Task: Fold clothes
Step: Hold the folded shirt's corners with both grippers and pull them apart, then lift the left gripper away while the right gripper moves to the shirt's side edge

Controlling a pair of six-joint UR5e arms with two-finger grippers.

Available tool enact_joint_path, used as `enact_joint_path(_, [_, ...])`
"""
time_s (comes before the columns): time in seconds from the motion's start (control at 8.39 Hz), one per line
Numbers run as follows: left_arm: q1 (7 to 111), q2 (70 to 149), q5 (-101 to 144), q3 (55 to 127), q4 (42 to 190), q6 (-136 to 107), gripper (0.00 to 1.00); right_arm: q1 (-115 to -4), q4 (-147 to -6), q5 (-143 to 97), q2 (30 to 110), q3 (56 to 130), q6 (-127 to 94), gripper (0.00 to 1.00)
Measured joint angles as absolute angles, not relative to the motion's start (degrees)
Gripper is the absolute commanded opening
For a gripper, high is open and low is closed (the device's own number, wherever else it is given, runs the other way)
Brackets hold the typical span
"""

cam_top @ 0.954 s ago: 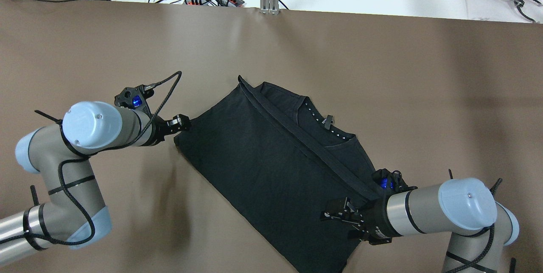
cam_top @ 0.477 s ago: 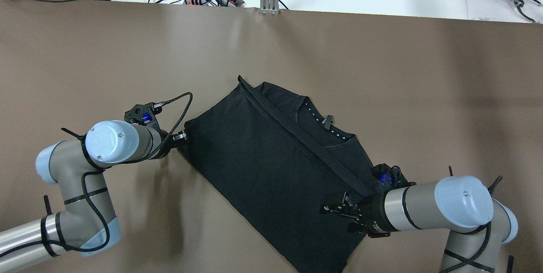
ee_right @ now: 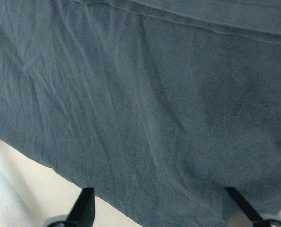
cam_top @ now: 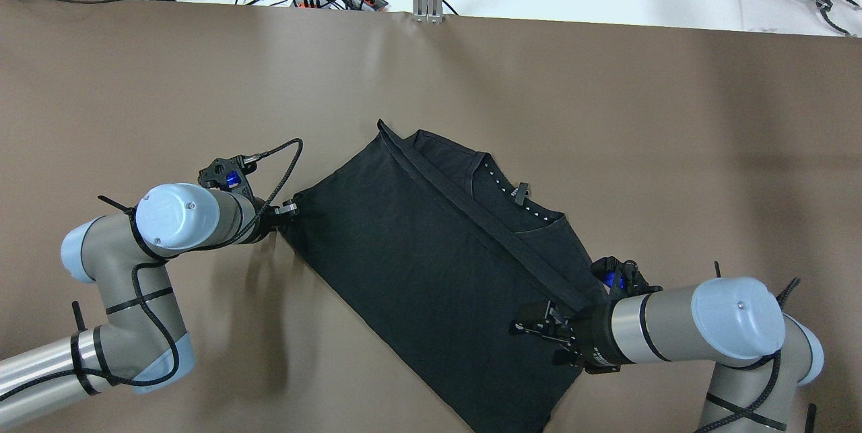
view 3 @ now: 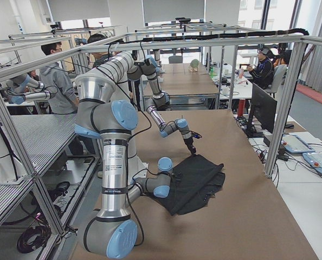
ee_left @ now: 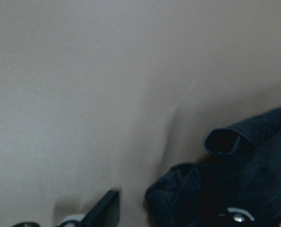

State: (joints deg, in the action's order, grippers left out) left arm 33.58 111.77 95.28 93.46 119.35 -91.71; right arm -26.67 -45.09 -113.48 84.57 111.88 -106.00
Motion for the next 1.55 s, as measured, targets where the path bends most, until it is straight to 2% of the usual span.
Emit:
enact_joint_path(0.6, [36.8, 111.4, 99.1, 96.0, 118.7, -90.7, 0.0, -26.7, -45.1, -112.4, 84.6, 111.9, -106.0, 0.95])
enact_joint_path(0.83, [40.8, 112.3, 101.2, 94.3, 118.6, -86.5, 0.0, -26.9, -45.1, -110.3, 84.6, 112.0, -106.0, 0.95])
enact_joint_path(1.07, [46.1, 119.7, 104.2, 84.3, 119.0, -82.3, 0.0, -27.2, -45.2, -109.4, 84.6, 111.9, -106.0, 0.95])
enact_joint_path(1.55, [51.7, 147.7, 105.7, 45.8, 128.7, -79.3, 0.0, -28.2, -46.9, -109.1, 84.5, 111.9, -105.9, 0.95])
